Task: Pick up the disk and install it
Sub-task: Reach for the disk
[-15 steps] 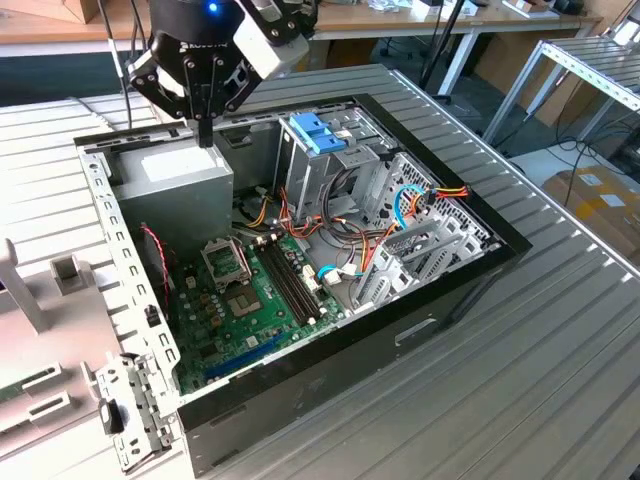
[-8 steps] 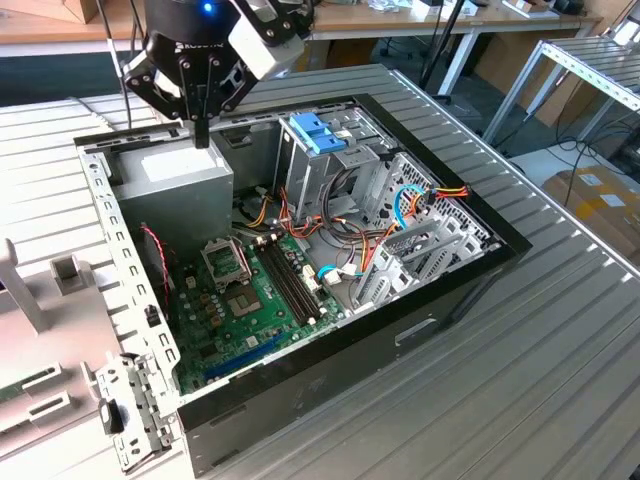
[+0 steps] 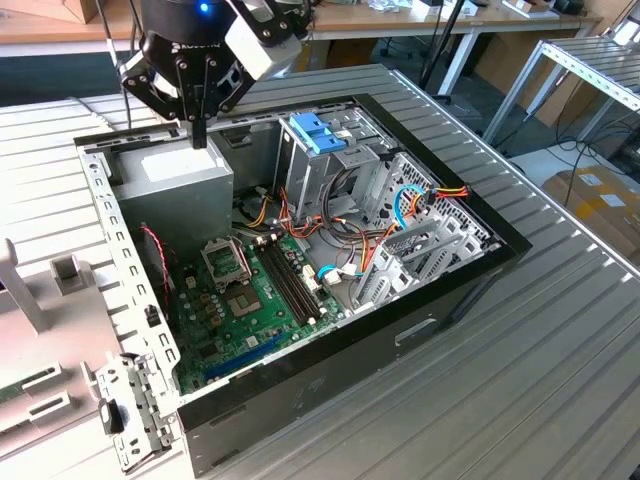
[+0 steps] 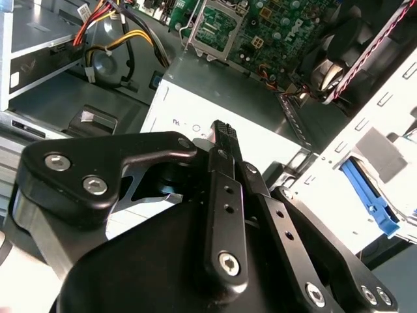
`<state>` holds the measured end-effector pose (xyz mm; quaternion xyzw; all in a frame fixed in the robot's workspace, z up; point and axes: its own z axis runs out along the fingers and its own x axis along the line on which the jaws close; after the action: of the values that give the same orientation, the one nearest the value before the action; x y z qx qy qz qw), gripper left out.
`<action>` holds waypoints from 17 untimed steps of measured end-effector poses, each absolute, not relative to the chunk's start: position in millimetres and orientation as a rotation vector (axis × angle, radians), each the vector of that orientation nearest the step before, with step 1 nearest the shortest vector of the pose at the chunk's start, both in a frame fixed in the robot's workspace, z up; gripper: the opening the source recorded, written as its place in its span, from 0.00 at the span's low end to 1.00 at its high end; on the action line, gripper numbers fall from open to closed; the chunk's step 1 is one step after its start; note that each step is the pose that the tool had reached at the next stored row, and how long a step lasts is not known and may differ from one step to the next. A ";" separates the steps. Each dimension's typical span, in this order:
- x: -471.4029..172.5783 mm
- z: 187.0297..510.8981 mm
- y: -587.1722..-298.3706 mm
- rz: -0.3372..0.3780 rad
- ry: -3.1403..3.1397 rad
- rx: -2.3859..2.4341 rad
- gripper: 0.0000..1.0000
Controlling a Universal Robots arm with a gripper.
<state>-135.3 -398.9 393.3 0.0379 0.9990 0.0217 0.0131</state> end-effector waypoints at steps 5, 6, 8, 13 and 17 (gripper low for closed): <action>-137.4 393.3 -398.9 0.068 3.112 0.118 0.11; -137.7 393.3 -398.9 0.068 3.113 0.118 0.11; -138.1 393.3 -398.9 0.068 3.113 0.118 0.11; -139.1 393.3 -398.9 0.068 3.112 0.118 0.11; -140.0 393.3 -398.9 0.068 3.112 0.118 0.11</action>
<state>-140.0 -398.9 393.3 0.0379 0.9990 0.0217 0.0131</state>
